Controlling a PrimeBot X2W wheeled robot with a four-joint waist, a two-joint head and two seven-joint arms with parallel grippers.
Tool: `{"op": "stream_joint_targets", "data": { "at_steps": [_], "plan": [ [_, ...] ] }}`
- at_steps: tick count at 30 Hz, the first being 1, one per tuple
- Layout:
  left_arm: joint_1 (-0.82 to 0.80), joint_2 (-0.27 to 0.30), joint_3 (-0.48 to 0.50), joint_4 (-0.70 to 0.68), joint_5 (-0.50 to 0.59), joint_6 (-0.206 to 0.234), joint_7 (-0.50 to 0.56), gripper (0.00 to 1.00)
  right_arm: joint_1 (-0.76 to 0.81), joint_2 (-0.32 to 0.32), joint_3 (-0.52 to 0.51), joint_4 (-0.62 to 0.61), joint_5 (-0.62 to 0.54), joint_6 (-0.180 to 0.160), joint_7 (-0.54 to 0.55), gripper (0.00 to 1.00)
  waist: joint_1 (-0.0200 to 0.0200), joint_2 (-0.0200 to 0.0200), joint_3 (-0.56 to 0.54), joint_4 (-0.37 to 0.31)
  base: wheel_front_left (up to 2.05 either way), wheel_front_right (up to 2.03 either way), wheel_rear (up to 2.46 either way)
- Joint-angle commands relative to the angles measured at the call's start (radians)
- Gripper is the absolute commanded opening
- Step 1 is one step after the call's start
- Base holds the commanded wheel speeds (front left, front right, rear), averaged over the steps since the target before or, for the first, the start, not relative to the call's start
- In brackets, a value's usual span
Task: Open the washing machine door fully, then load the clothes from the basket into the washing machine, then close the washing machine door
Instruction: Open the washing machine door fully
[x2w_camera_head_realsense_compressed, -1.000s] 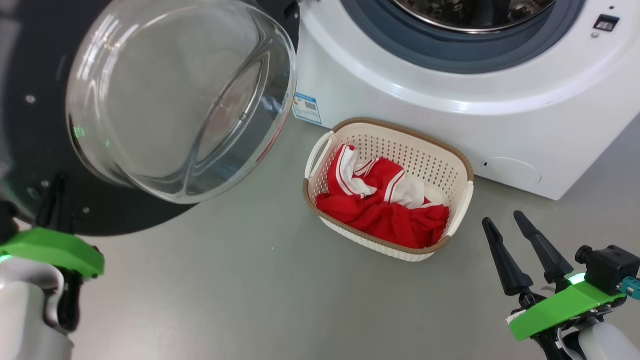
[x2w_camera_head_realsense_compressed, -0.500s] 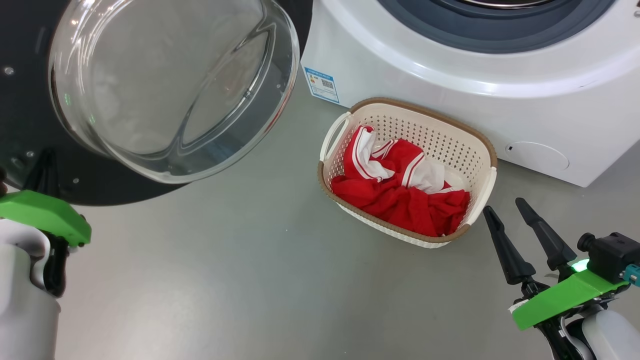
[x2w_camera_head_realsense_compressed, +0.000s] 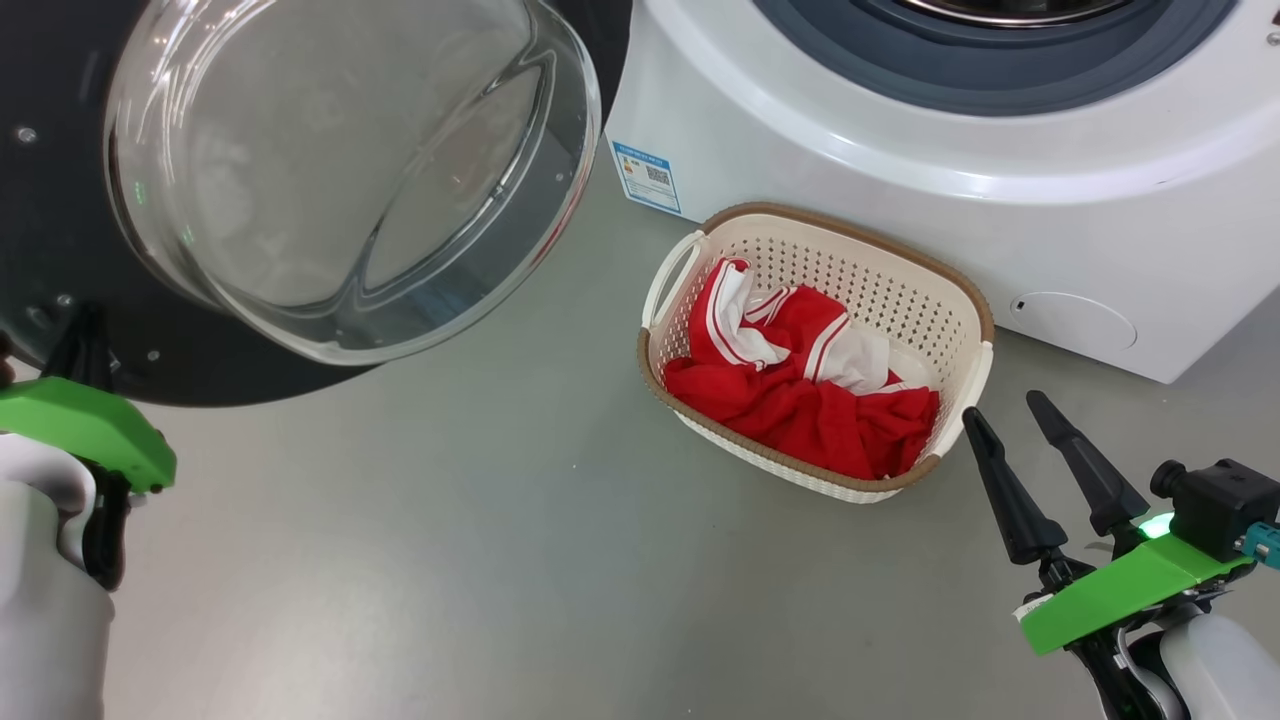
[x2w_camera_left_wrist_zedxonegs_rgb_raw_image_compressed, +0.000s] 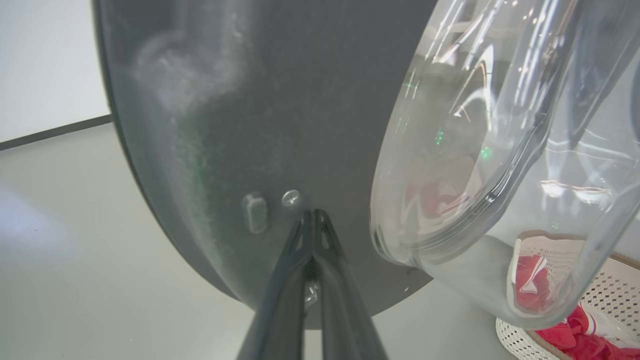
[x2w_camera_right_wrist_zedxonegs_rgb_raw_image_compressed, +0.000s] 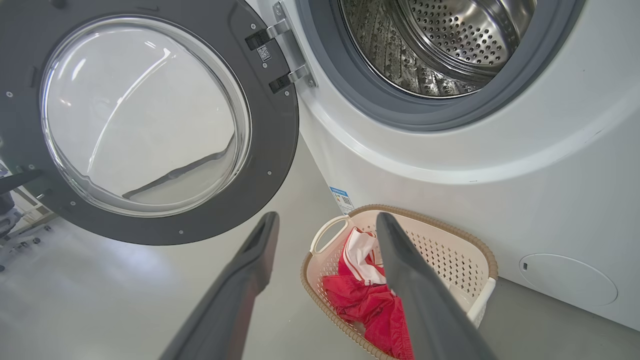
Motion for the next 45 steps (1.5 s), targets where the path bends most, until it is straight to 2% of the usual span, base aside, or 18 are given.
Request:
{"op": "stream_joint_targets", "data": {
  "at_steps": [1,18,26,33,34,35,36,37,38,45],
  "plan": [
    [-0.035,0.072,0.019,-0.009,0.001,-0.003,-0.018,0.00,-0.007,-0.001,0.023,-0.020,0.002,0.009,-0.012,1.00,0.0000,0.0000,-0.002,0.000,0.00,0.00,0.00],
    [-0.010,0.072,-0.070,0.006,-0.038,-0.009,-0.060,0.00,0.007,0.011,0.030,-0.011,0.010,0.009,-0.012,1.00,0.0000,0.0000,-0.040,0.008,0.00,0.00,0.00],
    [0.076,0.103,-0.108,-0.090,-0.079,-0.009,-0.070,0.00,0.021,0.024,0.038,-0.002,0.018,0.009,-0.012,1.00,0.0000,0.0000,-0.079,-0.005,0.00,0.00,0.00],
    [0.149,0.112,-0.085,-0.201,-0.095,-0.008,-0.073,0.00,0.033,0.027,0.040,-0.001,0.021,0.009,-0.012,1.00,0.0000,0.0000,-0.112,-0.012,0.00,0.00,0.00],
    [0.164,0.110,-0.079,-0.225,-0.092,-0.004,-0.073,0.12,0.034,0.028,0.040,-0.001,0.021,0.009,-0.012,1.00,0.0000,0.0000,-0.119,-0.014,0.00,0.00,0.00],
    [0.181,0.107,-0.072,-0.249,-0.090,0.000,-0.073,0.40,0.036,0.030,0.041,-0.001,0.021,0.009,-0.012,1.00,0.0000,0.0000,-0.125,-0.017,0.00,0.00,0.00],
    [0.199,0.104,-0.065,-0.272,-0.089,0.003,-0.073,0.58,0.038,0.031,0.041,-0.001,0.021,0.009,-0.012,1.00,0.0000,0.0000,-0.130,-0.021,0.00,0.00,0.00],
    [0.217,0.101,-0.056,-0.297,-0.090,0.006,-0.073,0.86,0.039,0.033,0.042,-0.002,0.021,0.009,-0.012,1.00,0.0000,0.0000,-0.135,-0.025,0.00,0.00,0.00],
    [0.236,0.098,-0.046,-0.322,-0.089,0.011,-0.073,1.00,0.040,0.034,0.042,-0.003,0.021,0.009,-0.012,1.00,0.0000,0.0000,-0.139,-0.030,0.00,0.00,0.00],
    [0.353,0.071,0.001,-0.492,-0.074,0.041,-0.073,1.00,0.051,0.035,0.042,-0.003,0.024,0.009,-0.012,1.00,0.0000,0.0000,-0.165,-0.072,0.00,0.00,0.00]
  ]
}}
